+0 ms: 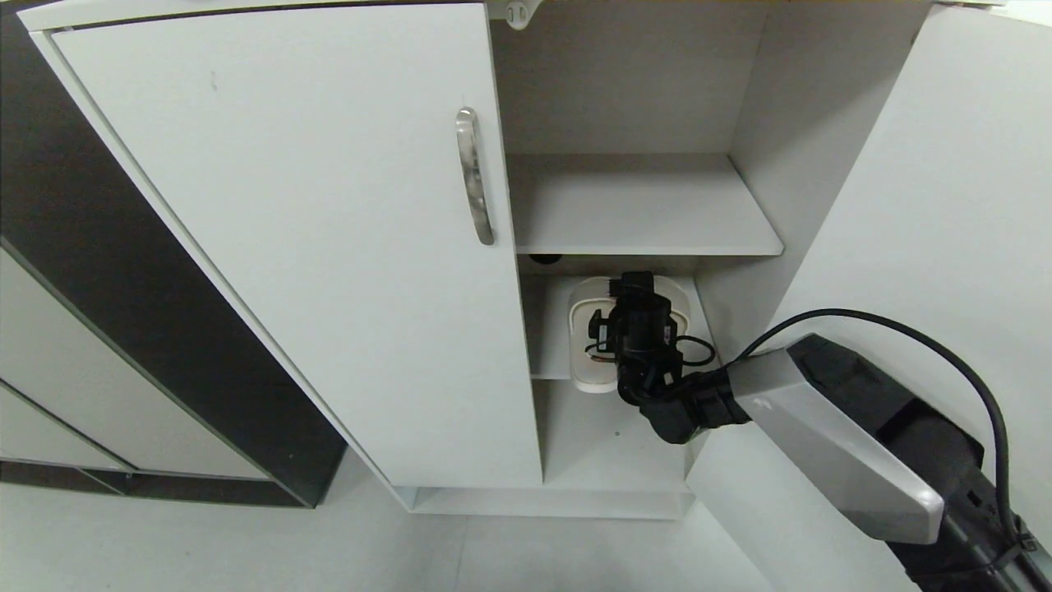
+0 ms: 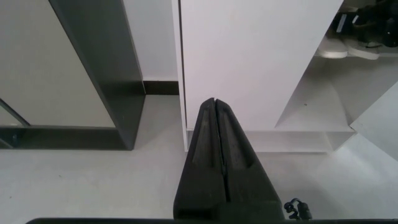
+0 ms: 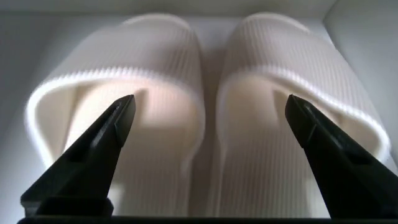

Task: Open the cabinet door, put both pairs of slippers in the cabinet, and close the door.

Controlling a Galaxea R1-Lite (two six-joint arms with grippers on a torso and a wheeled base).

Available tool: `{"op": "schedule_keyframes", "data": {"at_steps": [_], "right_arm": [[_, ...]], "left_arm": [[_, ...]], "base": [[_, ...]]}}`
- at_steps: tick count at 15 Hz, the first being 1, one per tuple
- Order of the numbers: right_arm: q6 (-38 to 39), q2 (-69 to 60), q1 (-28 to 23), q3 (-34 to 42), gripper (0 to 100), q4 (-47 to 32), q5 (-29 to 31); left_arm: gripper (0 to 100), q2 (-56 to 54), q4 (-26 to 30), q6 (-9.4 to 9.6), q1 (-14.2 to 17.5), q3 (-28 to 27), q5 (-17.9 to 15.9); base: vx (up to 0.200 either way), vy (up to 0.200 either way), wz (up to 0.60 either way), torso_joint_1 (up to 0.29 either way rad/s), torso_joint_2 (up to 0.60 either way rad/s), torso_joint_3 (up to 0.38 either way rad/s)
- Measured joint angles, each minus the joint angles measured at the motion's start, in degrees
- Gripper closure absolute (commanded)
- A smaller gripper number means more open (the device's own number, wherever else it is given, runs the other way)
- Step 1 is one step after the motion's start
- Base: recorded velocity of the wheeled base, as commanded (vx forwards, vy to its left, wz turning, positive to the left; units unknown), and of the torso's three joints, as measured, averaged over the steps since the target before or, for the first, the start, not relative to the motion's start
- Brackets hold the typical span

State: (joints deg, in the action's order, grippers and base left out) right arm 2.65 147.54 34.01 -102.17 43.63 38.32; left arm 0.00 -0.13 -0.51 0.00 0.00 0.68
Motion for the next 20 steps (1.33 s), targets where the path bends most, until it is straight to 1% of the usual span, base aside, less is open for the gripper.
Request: {"op": "schedule_keyframes", "data": {"at_steps": [5, 9, 11, 13, 16, 20], "right_arm": [[-0.02, -7.22, 2.61, 17.30, 0, 9.69, 0.57], [-0.29, -13.70, 6.10, 33.95, 0, 19.48, 1.04], [-0.62, -15.74, 7.63, 39.41, 0, 25.10, 1.06], [-0.79, -16.68, 8.41, 41.23, 0, 25.39, 1.07], [-0.88, -17.30, 9.25, 41.90, 0, 25.42, 1.06], [-0.88, -17.51, 9.48, 42.72, 0, 25.65, 1.06]], "left_arm": [[100, 0.00, -0.02, 0.11, 0.00, 0.00, 0.00], [100, 0.00, -0.02, 0.27, 0.00, 0.00, 0.00], [100, 0.00, -0.02, 0.29, 0.00, 0.00, -0.15], [100, 0.00, -0.02, 0.29, 0.02, 0.00, -0.17], [100, 0.00, 0.02, 0.27, 0.00, 0.00, -0.15], [100, 0.00, 0.00, 0.33, 0.00, 0.00, -0.24]], "base": [[0.000, 0.000, 0.00, 0.000, 0.00, 0.000], [0.000, 0.000, 0.00, 0.000, 0.00, 0.000], [-0.200, 0.000, 0.00, 0.007, 0.00, 0.007], [-0.200, 0.000, 0.00, 0.000, 0.00, 0.002], [-0.200, 0.000, 0.00, -0.001, 0.00, 0.001], [0.000, 0.000, 0.00, 0.000, 0.00, 0.000]]}}
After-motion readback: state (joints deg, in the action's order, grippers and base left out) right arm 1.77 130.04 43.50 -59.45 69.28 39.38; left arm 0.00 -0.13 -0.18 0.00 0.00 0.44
